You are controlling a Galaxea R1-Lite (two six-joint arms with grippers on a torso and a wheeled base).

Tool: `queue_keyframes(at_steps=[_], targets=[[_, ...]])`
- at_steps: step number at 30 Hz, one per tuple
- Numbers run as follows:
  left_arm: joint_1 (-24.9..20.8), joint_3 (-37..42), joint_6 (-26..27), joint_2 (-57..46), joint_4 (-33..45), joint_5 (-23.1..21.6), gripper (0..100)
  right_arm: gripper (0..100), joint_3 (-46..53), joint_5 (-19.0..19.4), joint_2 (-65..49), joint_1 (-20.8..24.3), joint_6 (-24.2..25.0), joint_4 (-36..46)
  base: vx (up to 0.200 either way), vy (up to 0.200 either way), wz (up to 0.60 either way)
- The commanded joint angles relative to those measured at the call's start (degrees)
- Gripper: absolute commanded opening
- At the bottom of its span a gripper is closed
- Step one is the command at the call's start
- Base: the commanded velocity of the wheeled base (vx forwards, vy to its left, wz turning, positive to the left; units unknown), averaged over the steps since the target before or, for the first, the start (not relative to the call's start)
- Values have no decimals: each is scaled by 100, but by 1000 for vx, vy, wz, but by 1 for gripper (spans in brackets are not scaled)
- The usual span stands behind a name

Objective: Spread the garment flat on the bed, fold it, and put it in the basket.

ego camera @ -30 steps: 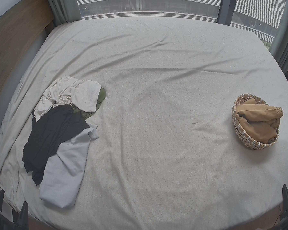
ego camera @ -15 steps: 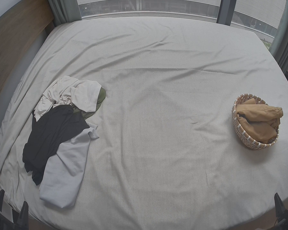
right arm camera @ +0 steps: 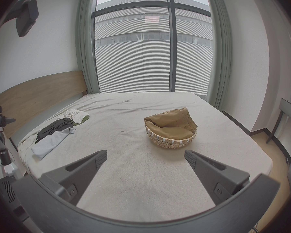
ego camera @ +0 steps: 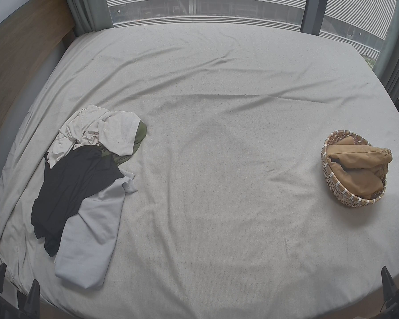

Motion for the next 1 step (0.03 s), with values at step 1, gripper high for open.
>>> queue_keyframes(at_steps=[1], targets=[[0,101,-1,-55,-1,2,100,100,40,3,-29,2,-1,-3,0,0,0]])
